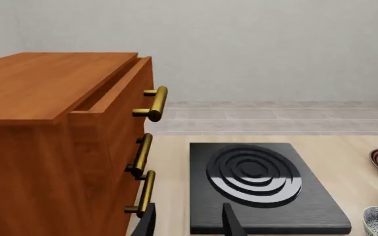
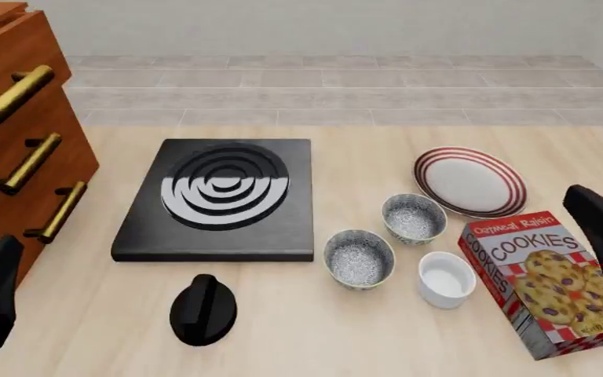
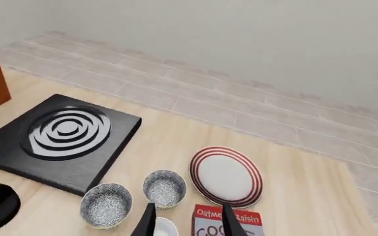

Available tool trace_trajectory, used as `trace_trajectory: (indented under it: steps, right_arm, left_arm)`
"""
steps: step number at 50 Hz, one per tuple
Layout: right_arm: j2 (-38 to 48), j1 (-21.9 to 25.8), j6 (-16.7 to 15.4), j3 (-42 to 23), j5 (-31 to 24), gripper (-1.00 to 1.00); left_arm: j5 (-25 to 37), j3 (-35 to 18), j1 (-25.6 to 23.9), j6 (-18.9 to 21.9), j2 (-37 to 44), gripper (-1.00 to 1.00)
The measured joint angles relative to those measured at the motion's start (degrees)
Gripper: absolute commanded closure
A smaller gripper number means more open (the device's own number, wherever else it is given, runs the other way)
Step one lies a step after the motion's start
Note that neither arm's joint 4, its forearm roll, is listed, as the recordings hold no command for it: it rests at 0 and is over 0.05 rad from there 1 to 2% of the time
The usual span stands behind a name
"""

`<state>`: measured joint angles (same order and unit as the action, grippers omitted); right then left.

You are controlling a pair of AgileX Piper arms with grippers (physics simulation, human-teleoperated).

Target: Pick the akita bowl from table center and place it on the plate.

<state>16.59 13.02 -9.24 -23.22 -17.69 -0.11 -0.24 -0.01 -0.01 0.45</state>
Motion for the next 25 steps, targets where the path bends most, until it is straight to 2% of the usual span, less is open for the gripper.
trace_trajectory:
  steps: [25]
  right_arm:
    - [22.3, 15.9, -14.2, -12.0, -11.5, -1.00]
  left_arm:
    - [0.0, 0.0, 0.0, 0.0, 0.0, -1.00]
